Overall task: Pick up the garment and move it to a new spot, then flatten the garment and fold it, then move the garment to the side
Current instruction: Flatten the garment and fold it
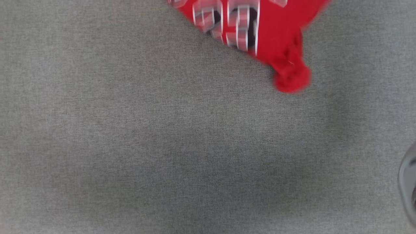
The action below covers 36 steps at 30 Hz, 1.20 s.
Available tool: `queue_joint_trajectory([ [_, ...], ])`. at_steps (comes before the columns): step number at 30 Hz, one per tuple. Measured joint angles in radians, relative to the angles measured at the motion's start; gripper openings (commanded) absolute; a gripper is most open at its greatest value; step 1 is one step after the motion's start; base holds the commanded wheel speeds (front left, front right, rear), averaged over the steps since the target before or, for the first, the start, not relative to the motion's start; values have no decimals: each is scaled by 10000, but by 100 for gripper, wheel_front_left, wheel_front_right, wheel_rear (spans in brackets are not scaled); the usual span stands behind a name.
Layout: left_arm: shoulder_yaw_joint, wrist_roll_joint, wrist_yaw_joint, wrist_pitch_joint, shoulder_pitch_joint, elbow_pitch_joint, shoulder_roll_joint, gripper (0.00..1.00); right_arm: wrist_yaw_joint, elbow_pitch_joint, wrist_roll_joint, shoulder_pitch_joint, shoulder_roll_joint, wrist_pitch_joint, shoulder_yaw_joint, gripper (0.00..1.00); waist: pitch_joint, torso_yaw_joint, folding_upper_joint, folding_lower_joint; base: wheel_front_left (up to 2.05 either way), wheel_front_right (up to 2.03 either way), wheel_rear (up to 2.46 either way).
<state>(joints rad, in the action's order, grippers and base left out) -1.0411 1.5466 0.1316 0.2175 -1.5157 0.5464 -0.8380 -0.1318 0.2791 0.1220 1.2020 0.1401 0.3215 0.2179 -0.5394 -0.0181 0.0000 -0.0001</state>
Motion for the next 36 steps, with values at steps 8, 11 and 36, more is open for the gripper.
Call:
queue_joint_trajectory([
  [8,2128,560,0,428,-1288,401,754,0,0,1609,-1475,2816,-418,-2065,1601,0,-7,70,0,1,0,0,0],
  [11,2458,374,0,437,-1102,242,754,0,4,2079,-1801,3166,-426,-2592,1814,0,53,115,0,0,0,0,0],
  [36,4255,506,0,439,9149,-5405,-249,0,8,-2324,2466,-6529,1941,249,-1651,0,1443,393,0,1,0,0,0],
])
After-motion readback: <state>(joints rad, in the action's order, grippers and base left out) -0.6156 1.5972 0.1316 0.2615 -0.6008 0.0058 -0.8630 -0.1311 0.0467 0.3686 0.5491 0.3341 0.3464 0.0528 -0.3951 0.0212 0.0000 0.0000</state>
